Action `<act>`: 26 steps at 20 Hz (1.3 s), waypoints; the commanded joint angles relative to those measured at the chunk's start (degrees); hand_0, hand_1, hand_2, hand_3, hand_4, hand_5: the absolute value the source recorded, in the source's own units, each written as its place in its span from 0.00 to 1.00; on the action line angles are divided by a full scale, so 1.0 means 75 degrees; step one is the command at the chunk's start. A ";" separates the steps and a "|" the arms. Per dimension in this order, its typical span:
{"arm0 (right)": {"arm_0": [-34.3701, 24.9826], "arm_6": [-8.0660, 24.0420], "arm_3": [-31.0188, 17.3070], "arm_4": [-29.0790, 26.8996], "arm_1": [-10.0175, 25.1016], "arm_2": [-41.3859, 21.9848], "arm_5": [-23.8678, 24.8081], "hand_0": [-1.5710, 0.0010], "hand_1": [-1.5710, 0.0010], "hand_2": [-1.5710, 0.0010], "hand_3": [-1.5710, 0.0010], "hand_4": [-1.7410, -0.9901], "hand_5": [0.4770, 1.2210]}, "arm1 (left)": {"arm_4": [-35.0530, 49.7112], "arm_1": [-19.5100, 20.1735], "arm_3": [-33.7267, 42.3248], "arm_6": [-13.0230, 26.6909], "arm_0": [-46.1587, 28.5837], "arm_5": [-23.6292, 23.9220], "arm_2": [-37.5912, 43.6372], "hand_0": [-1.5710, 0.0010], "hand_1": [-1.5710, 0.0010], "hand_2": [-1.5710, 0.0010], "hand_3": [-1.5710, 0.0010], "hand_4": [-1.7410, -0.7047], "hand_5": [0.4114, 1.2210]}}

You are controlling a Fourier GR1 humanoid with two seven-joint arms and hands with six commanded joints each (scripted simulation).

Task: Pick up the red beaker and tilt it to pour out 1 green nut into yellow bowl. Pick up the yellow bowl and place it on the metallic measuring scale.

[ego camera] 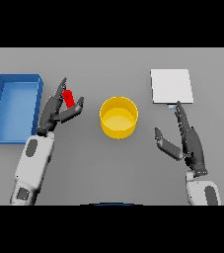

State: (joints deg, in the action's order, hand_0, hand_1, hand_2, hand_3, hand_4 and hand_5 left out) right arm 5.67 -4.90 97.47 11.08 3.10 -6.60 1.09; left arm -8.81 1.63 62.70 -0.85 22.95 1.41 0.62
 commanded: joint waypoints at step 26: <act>-0.0071 -0.0236 -0.0086 0.0109 0.0071 -0.0028 -0.0022 1.00 1.00 1.00 1.00 0.65 0.26 | 0.0101 -0.0262 -0.1177 -0.1317 0.1172 0.0976 0.0335 0.03 0.03 0.03 0.03 0.05 0.85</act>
State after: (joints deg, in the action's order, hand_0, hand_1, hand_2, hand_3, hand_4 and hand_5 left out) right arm 5.15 -6.68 96.83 11.89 3.65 -6.80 0.94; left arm -7.87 -0.33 53.90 -10.94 31.77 8.62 3.13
